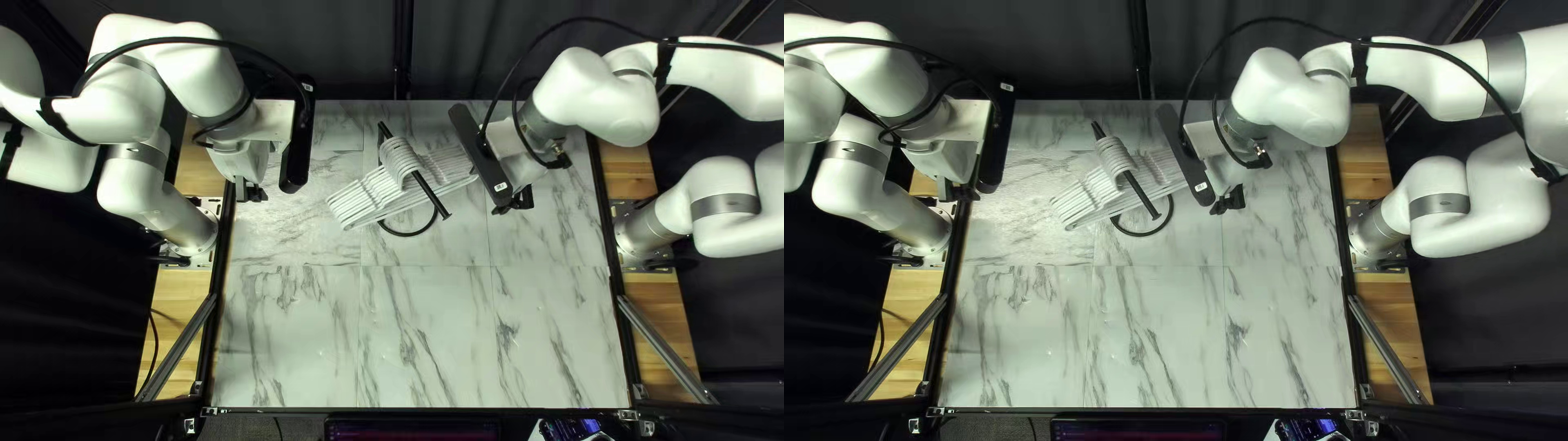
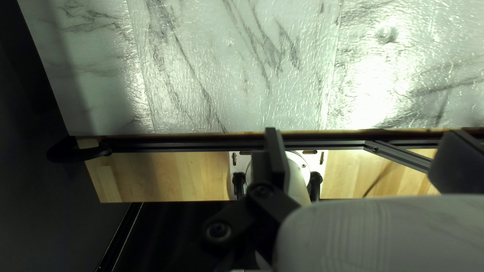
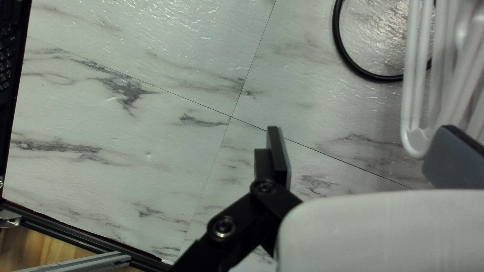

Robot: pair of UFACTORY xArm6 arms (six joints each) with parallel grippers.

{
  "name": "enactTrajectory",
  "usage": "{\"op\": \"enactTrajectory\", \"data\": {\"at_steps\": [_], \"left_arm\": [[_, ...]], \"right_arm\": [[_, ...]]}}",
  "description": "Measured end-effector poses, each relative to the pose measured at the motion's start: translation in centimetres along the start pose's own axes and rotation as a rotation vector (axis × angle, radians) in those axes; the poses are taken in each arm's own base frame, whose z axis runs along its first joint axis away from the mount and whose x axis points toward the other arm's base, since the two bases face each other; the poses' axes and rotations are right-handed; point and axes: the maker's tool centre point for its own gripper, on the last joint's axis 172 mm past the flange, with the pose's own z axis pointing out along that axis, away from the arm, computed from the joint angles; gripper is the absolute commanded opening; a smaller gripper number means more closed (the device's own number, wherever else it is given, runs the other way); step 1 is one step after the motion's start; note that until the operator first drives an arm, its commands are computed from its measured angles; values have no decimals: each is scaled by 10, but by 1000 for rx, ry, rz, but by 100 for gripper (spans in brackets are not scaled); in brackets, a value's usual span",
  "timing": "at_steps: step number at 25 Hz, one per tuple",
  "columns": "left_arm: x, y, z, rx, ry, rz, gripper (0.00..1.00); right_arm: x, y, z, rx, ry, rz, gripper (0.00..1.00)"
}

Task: Remove hangers from rack and place onto table

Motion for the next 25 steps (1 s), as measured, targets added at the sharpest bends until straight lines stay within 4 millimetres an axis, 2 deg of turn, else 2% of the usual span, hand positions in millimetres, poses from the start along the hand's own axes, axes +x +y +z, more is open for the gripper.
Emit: {"op": "enactTrajectory", "data": {"at_steps": [7, 17, 21, 25], "left_arm": [[0, 0, 0, 0, 0, 0, 100], [0, 0, 0, 0, 0, 0, 100], [0, 0, 0, 0, 0, 0, 100], [0, 0, 0, 0, 0, 0, 100]], "right_arm": [[-6, 10, -5, -4, 4, 4, 100], [-14, 23, 6, 14, 3, -3, 100], [-15, 23, 8, 19, 3, -9, 100], [-6, 18, 9, 19, 2, -18, 100]]}}
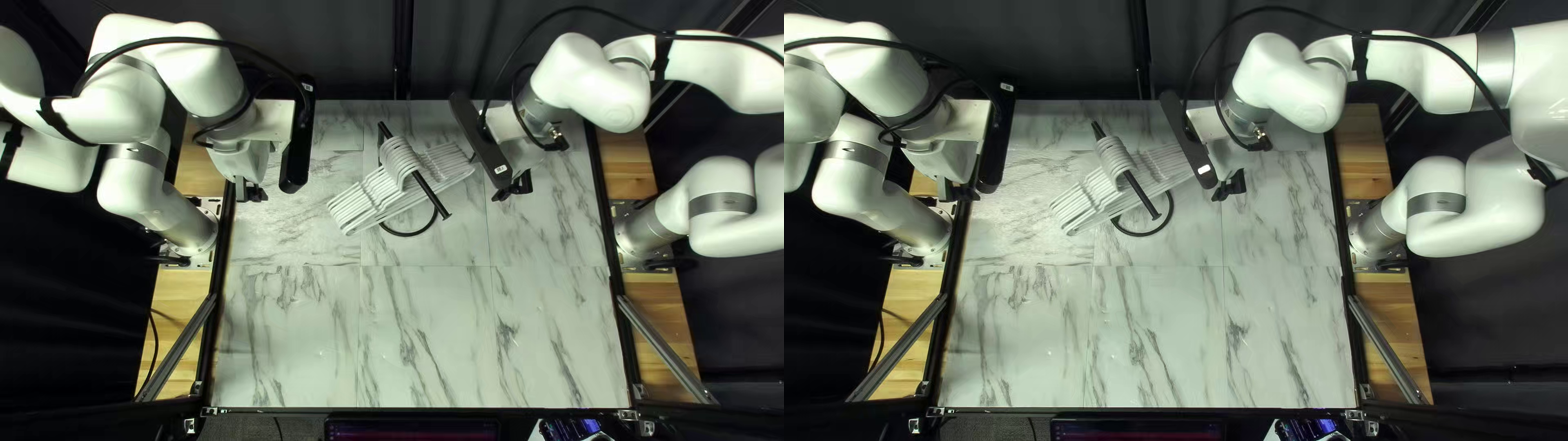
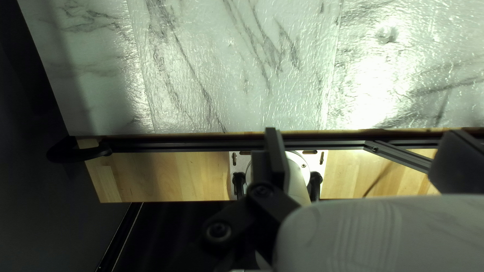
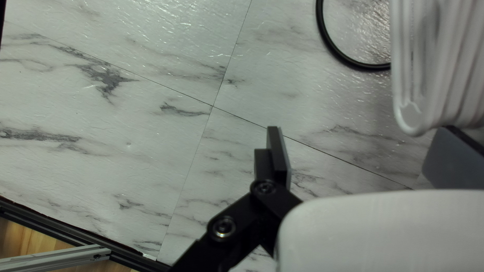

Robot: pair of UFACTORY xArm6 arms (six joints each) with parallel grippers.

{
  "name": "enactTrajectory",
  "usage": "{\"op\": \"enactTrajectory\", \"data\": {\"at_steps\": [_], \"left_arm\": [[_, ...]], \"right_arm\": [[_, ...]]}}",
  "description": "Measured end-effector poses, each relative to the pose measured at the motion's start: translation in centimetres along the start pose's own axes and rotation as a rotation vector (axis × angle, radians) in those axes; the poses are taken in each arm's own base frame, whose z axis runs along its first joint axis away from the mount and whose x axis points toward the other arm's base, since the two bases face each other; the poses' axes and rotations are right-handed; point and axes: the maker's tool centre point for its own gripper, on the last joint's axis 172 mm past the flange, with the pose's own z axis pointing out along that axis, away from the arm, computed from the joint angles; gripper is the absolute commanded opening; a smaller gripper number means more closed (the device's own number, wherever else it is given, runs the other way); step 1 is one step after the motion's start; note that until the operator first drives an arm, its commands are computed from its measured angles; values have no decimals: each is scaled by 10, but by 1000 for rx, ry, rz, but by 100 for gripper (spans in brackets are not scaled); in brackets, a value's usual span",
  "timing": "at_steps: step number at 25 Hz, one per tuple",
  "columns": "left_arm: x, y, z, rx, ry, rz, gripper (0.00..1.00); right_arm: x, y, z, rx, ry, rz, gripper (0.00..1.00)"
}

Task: Remove hangers from rack and place onto table

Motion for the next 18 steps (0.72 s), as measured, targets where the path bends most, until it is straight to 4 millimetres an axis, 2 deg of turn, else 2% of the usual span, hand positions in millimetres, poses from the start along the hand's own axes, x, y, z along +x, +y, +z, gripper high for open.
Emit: {"op": "enactTrajectory", "data": {"at_steps": [8, 18], "left_arm": [[0, 0, 0, 0, 0, 0, 100], [0, 0, 0, 0, 0, 0, 100]], "right_arm": [[11, -10, 0, -10, 1, -11, 100], [10, -8, 5, -1, 5, -17, 100]]}}
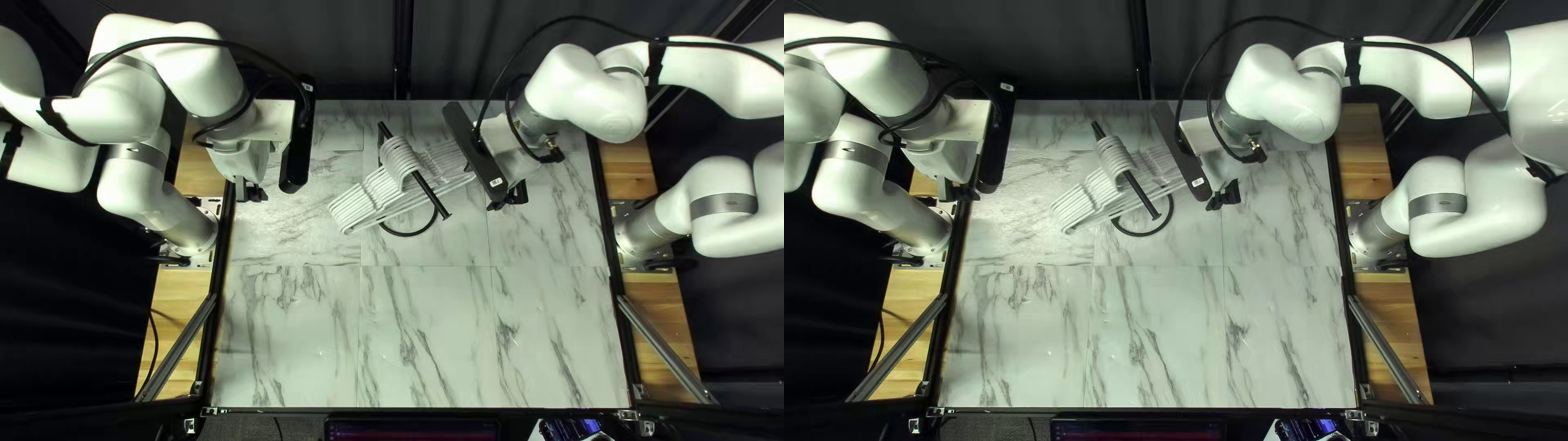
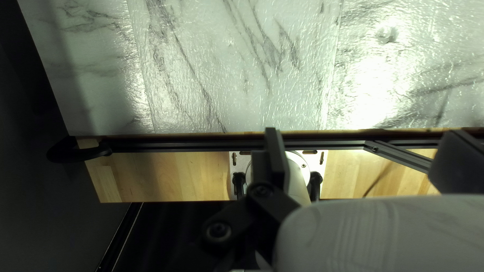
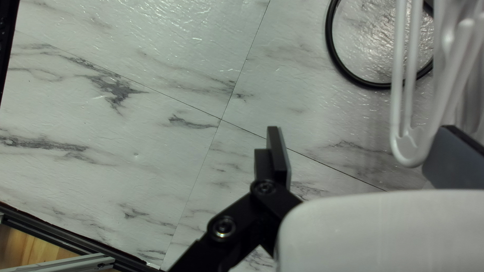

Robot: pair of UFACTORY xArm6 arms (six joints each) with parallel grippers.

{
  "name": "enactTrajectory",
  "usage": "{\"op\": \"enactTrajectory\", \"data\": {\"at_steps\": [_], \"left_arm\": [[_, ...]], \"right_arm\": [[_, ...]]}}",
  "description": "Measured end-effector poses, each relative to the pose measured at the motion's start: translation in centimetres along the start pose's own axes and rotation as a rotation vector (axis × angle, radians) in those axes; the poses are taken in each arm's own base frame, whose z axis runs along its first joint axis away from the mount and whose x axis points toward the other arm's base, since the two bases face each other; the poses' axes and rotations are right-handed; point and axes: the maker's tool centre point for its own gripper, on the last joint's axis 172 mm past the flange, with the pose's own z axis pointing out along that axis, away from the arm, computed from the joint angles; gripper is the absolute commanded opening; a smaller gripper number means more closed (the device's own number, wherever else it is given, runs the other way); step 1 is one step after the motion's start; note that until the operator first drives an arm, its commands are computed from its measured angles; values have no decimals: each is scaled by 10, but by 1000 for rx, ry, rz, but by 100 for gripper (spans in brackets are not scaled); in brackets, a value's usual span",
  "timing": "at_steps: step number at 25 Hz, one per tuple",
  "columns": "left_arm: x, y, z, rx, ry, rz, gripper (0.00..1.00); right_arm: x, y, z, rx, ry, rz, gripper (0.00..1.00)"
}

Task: Remove hangers from rack and place onto table

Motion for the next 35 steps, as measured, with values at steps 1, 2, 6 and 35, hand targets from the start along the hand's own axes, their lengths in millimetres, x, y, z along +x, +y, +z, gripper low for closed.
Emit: {"op": "enactTrajectory", "data": {"at_steps": [1, 2, 6, 35], "left_arm": [[0, 0, 0, 0, 0, 0, 100], [0, 0, 0, 0, 0, 0, 100], [0, 0, 0, 0, 0, 0, 100], [0, 0, 0, 0, 0, 0, 100]], "right_arm": [[0, 0, 0, 1, 0, 0, 100], [0, 0, 1, 2, 0, 0, 100], [1, 0, 1, 5, 0, -1, 100], [20, 11, -17, -38, 8, -11, 0]]}}
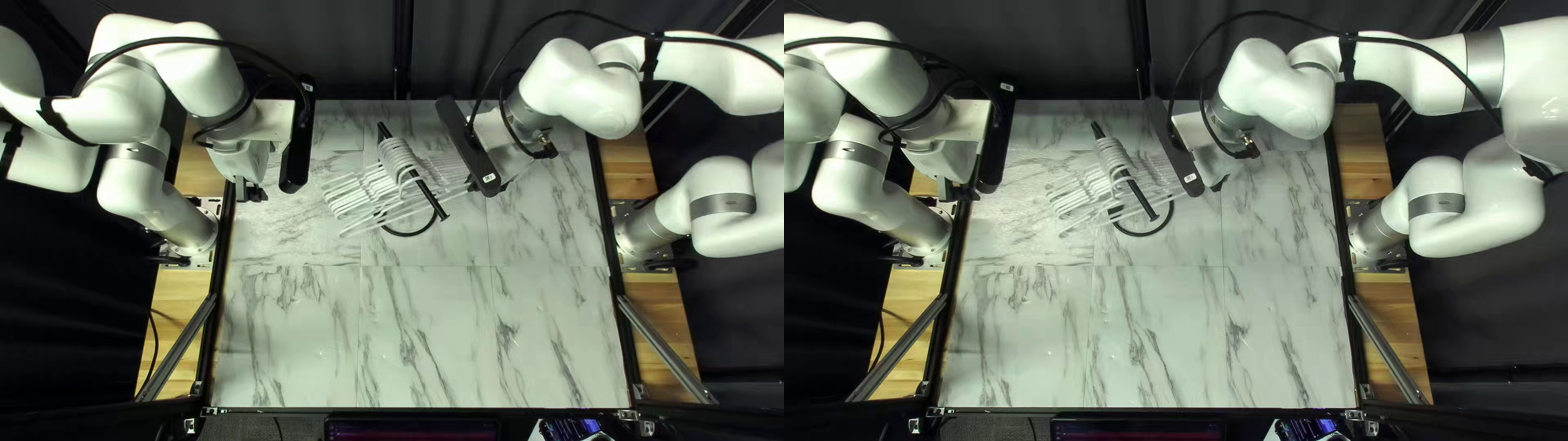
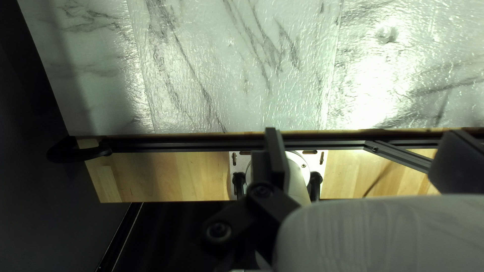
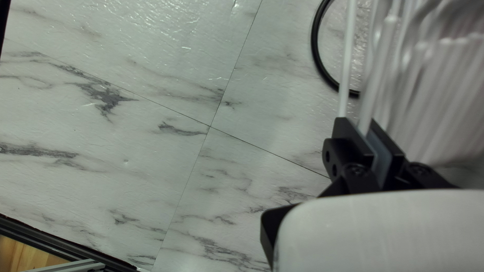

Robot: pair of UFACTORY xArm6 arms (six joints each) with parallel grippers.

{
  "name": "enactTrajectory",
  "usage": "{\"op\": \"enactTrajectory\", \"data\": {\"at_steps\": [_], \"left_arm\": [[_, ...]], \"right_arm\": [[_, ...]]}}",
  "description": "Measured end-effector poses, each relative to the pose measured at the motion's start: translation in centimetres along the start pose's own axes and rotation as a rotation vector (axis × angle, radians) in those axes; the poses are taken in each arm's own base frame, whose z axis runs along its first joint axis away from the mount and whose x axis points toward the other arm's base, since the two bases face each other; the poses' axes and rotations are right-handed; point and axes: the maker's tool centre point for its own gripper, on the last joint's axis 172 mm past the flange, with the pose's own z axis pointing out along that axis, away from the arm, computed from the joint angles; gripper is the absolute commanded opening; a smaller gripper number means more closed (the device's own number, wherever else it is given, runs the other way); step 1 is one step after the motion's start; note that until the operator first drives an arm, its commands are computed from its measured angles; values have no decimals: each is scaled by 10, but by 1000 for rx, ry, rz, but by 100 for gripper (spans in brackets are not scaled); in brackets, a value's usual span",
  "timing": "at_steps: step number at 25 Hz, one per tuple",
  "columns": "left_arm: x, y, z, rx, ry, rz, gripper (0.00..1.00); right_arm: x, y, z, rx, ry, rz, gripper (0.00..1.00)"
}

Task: Remove hangers from rack and place onto table

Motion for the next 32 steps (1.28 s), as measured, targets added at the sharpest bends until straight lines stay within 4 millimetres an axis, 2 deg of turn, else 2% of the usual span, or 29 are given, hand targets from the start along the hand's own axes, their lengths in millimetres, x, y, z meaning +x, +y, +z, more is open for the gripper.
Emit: {"op": "enactTrajectory", "data": {"at_steps": [5, 11, 23, 26, 32], "left_arm": [[0, 0, 0, 0, 0, 0, 100], [0, 0, 0, 0, 0, 0, 100], [0, 0, 0, 0, 0, 0, 100], [0, 0, 0, 0, 0, 0, 100], [0, 0, 0, 0, 0, 0, 100]], "right_arm": [[4, -8, -6, -9, 2, -3, 0], [6, -31, -11, -4, 2, -12, 0], [-4, -100, -15, 30, -27, -17, 0], [-11, -104, -18, 5, -34, 5, 0], [-12, -103, -18, 1, -35, 9, 0]]}}
